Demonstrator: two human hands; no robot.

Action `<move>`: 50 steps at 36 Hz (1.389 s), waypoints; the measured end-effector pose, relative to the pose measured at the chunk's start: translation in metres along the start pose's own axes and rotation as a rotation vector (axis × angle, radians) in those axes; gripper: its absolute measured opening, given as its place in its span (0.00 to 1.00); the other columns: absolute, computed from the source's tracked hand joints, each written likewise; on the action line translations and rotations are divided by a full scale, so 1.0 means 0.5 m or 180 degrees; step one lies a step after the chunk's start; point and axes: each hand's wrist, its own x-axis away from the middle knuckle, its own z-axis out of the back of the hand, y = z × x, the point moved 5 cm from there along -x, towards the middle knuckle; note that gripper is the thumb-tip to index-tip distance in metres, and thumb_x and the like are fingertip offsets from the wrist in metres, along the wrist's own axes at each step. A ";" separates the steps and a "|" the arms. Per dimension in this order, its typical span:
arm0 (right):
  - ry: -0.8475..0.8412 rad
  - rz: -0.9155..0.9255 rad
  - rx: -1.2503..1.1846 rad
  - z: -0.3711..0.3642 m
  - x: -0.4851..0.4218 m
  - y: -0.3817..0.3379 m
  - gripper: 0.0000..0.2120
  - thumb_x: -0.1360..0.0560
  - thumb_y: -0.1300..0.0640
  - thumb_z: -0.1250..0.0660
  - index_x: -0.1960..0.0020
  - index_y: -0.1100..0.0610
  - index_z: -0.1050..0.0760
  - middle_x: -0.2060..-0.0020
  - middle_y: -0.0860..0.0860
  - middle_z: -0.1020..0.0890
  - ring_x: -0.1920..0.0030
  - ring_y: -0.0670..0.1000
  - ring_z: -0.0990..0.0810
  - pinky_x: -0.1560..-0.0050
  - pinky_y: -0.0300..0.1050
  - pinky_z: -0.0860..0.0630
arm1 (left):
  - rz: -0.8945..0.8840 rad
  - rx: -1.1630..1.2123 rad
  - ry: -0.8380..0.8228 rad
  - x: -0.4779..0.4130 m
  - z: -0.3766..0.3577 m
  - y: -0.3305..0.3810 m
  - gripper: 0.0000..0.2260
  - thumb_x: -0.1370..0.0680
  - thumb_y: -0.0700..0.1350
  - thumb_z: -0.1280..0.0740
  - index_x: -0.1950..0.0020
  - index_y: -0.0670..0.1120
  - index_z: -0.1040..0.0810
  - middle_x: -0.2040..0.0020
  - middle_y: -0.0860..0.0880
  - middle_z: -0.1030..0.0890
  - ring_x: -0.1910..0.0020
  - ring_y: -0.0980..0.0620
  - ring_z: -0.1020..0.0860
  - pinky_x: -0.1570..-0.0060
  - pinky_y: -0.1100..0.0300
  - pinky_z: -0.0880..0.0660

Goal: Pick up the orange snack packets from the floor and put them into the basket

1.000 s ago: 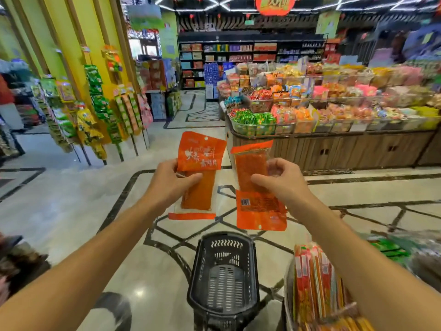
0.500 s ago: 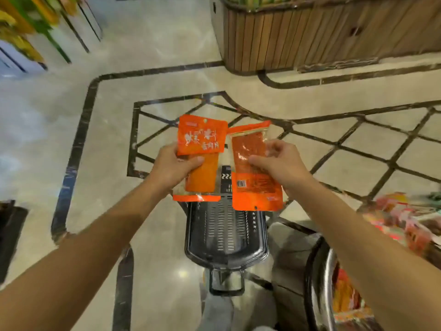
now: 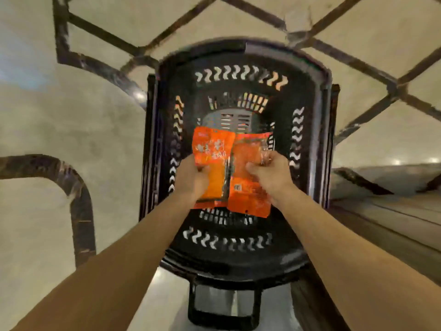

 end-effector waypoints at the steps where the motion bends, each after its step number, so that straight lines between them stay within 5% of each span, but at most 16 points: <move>1: 0.0030 -0.0107 0.0009 -0.023 -0.036 0.044 0.19 0.46 0.49 0.26 0.57 0.54 0.21 0.57 0.53 0.14 0.54 0.58 0.15 0.48 0.61 0.19 | 0.0071 -0.0057 0.0006 -0.032 -0.038 -0.036 0.11 0.25 0.41 0.32 0.43 0.42 0.19 0.47 0.40 0.16 0.46 0.40 0.19 0.45 0.47 0.23; 4: 0.0148 -0.0312 0.0157 -0.078 -0.110 0.136 0.06 0.37 0.58 0.26 0.64 0.52 0.22 0.58 0.56 0.14 0.53 0.60 0.15 0.48 0.61 0.19 | 0.0377 -0.0271 -0.0024 -0.112 -0.136 -0.132 0.12 0.26 0.43 0.32 0.43 0.44 0.19 0.45 0.40 0.17 0.44 0.39 0.19 0.43 0.46 0.23; 7: 0.0134 -0.0499 0.0264 -0.110 -0.172 0.190 0.06 0.28 0.67 0.29 0.60 0.57 0.20 0.65 0.49 0.16 0.60 0.48 0.17 0.51 0.47 0.18 | 0.0581 -0.0330 -0.0085 -0.169 -0.210 -0.188 0.11 0.24 0.41 0.34 0.43 0.42 0.19 0.45 0.38 0.17 0.43 0.40 0.20 0.44 0.50 0.24; 9: 0.0115 -0.0584 0.0376 -0.124 -0.209 0.220 0.06 0.27 0.68 0.31 0.59 0.59 0.21 0.67 0.49 0.17 0.62 0.49 0.18 0.55 0.45 0.20 | 0.0632 -0.0317 -0.0121 -0.196 -0.244 -0.210 0.11 0.24 0.39 0.34 0.44 0.41 0.18 0.45 0.39 0.17 0.43 0.41 0.19 0.48 0.53 0.25; 11: -0.0001 -0.0650 0.0514 -0.131 -0.223 0.231 0.08 0.26 0.68 0.31 0.47 0.65 0.20 0.54 0.60 0.16 0.57 0.55 0.18 0.57 0.44 0.20 | 0.0662 -0.0283 -0.0132 -0.214 -0.266 -0.222 0.10 0.24 0.39 0.33 0.45 0.41 0.18 0.47 0.40 0.16 0.45 0.43 0.19 0.53 0.56 0.27; 14: -0.0175 -0.0853 0.0622 -0.134 -0.235 0.254 0.16 0.24 0.65 0.34 0.36 0.65 0.24 0.41 0.62 0.19 0.55 0.53 0.24 0.64 0.40 0.26 | 0.0829 -0.0133 -0.0085 -0.230 -0.282 -0.245 0.10 0.24 0.40 0.34 0.45 0.42 0.19 0.49 0.47 0.16 0.48 0.49 0.19 0.55 0.60 0.27; 20: 0.0111 -0.1009 0.0949 -0.116 -0.219 0.250 0.22 0.25 0.60 0.31 0.34 0.60 0.32 0.43 0.59 0.20 0.42 0.59 0.20 0.42 0.50 0.24 | 0.1110 -0.0232 -0.0077 -0.214 -0.244 -0.237 0.23 0.27 0.39 0.36 0.32 0.41 0.33 0.35 0.40 0.25 0.36 0.40 0.25 0.37 0.51 0.27; 25: 0.0026 -0.0295 0.1597 -0.073 -0.137 0.114 0.18 0.26 0.58 0.34 0.37 0.59 0.28 0.43 0.60 0.18 0.39 0.62 0.22 0.41 0.49 0.26 | 0.0358 -0.0675 -0.0251 -0.142 -0.153 -0.137 0.14 0.26 0.41 0.35 0.40 0.46 0.24 0.47 0.43 0.17 0.45 0.41 0.20 0.50 0.57 0.26; 32: -0.0493 0.1328 0.3078 -0.039 0.080 -0.259 0.19 0.26 0.56 0.38 0.36 0.54 0.29 0.43 0.58 0.19 0.42 0.63 0.20 0.45 0.57 0.21 | -0.0828 -0.1382 -0.0335 0.020 0.108 0.138 0.13 0.27 0.51 0.34 0.45 0.52 0.21 0.49 0.47 0.16 0.47 0.43 0.18 0.48 0.47 0.21; 40: -0.0370 0.2938 0.4011 0.015 0.556 -0.747 0.18 0.22 0.54 0.37 0.33 0.55 0.31 0.42 0.56 0.23 0.44 0.60 0.22 0.53 0.51 0.24 | -0.1643 -0.1497 0.0659 0.388 0.607 0.403 0.14 0.24 0.43 0.34 0.39 0.45 0.23 0.45 0.43 0.19 0.47 0.42 0.21 0.47 0.47 0.22; 47: -0.0095 0.4165 0.4040 0.031 1.055 -1.049 0.20 0.22 0.53 0.37 0.32 0.54 0.32 0.39 0.56 0.22 0.42 0.60 0.21 0.48 0.54 0.22 | -0.1556 -0.1653 0.1676 0.804 1.022 0.493 0.18 0.23 0.48 0.35 0.33 0.49 0.27 0.38 0.47 0.22 0.42 0.46 0.22 0.41 0.50 0.25; 50: -0.0155 0.4715 0.3925 0.010 1.246 -1.114 0.18 0.22 0.53 0.38 0.32 0.53 0.32 0.40 0.55 0.23 0.42 0.59 0.22 0.53 0.48 0.25 | -0.1346 -0.1648 0.2158 0.975 1.141 0.474 0.18 0.22 0.49 0.36 0.33 0.49 0.28 0.37 0.47 0.23 0.41 0.45 0.23 0.41 0.48 0.25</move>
